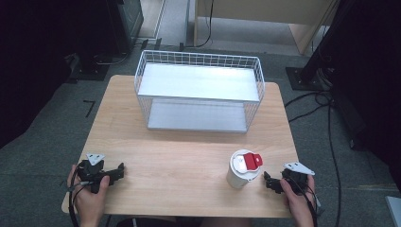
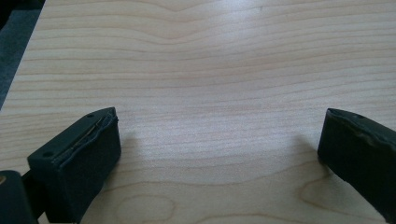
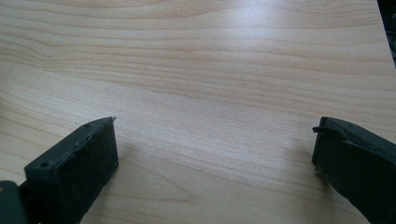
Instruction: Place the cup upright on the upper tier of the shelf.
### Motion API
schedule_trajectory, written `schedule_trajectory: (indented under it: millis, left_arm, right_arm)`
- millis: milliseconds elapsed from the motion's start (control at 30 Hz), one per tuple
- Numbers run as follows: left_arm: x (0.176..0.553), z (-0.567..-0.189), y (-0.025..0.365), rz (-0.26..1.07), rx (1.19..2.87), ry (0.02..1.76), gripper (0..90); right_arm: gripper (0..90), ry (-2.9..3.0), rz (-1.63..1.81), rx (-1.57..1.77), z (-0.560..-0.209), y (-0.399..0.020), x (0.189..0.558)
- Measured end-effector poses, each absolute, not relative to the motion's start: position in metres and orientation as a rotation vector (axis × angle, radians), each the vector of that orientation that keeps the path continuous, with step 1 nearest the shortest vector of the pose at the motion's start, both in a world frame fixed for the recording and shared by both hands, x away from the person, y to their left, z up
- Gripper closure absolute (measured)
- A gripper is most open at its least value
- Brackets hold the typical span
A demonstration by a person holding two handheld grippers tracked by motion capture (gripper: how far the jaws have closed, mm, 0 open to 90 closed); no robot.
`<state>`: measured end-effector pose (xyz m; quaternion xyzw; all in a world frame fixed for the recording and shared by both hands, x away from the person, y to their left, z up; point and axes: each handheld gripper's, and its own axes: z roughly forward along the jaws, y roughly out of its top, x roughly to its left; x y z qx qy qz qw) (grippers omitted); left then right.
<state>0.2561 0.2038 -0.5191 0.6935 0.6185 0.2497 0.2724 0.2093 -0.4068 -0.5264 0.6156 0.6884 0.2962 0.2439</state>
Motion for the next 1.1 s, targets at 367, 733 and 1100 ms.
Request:
schedule_trajectory:
  millis: [367,733,1100]
  left_arm:
    - [0.256,-0.519,0.204,0.672,1.867,1.664,0.0]
    - [0.256,-0.519,0.204,0.672,1.868,1.664,0.0]
    - [0.258,-0.519,0.202,0.671,1.867,1.664,0.0]
  right_arm:
    - [0.0,1.817,0.806,1.73,-0.525,-0.404,0.206]
    - [0.0,1.831,0.891,1.676,-0.51,-0.388,0.191]
    - [0.0,1.884,0.983,1.623,-0.503,-0.367,0.179]
